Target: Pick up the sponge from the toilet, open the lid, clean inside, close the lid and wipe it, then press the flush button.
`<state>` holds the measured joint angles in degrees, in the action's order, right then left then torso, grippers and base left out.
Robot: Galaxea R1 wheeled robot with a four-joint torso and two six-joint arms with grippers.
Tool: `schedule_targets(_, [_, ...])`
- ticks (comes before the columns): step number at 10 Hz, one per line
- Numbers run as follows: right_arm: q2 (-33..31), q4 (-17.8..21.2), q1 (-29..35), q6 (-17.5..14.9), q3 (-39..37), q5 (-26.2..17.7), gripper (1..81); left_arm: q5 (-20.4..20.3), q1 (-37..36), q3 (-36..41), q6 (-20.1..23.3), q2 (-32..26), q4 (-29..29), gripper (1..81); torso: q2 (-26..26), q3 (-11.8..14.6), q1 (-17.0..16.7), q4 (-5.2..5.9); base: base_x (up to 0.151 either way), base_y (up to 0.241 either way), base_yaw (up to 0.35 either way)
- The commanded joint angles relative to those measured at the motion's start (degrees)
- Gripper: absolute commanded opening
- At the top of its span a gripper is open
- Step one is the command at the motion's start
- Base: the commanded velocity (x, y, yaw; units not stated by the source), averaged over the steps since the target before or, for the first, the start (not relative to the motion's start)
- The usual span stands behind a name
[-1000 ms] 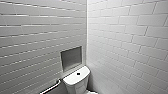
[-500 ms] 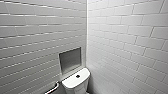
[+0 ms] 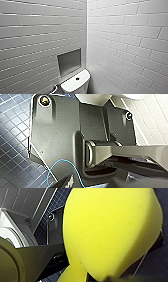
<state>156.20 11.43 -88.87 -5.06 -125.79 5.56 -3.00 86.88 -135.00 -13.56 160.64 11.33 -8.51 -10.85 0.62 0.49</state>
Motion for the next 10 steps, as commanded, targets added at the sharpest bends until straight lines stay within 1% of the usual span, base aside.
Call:
schedule_targets(1, [-1.0,0.5,2.5,0.0,0.6,-3.4,1.0,2.7,-2.4,0.8,0.0,-0.6,-0.4,81.1,0.0,0.0,0.0,0.00,0.094,0.000,0.000])
schedule_targets(5, [-0.9,0.6,2.5,0.0,0.8,-3.4,1.0,2.8,-2.4,1.1,0.0,-0.7,-0.2,81.1,0.0,0.0,0.1,0.00,0.000,0.000,0.000])
schedule_targets(7, [-2.4,0.6,2.6,0.1,2.2,-3.4,1.0,2.8,-2.9,2.4,0.0,-1.9,0.0,81.1,0.0,0.0,0.0,0.00,0.000,0.000,0.000])
schedule_targets(8, [-3.8,0.6,2.8,0.1,4.0,-3.4,1.0,2.8,-3.5,4.7,0.0,-3.8,-0.1,81.1,0.0,0.0,0.0,0.00,0.000,0.000,0.000])
schedule_targets(9, [-6.4,0.8,3.0,0.1,7.4,-3.4,1.0,2.9,-4.4,7.6,0.0,-5.8,-0.1,81.1,0.0,0.0,0.0,0.00,0.000,0.000,0.000])
schedule_targets(10, [-9.2,1.9,3.4,0.2,11.2,-3.4,1.0,3.2,-5.5,12.4,-0.1,-9.3,-0.1,81.1,0.0,0.0,0.0,0.00,0.000,0.000,0.000])
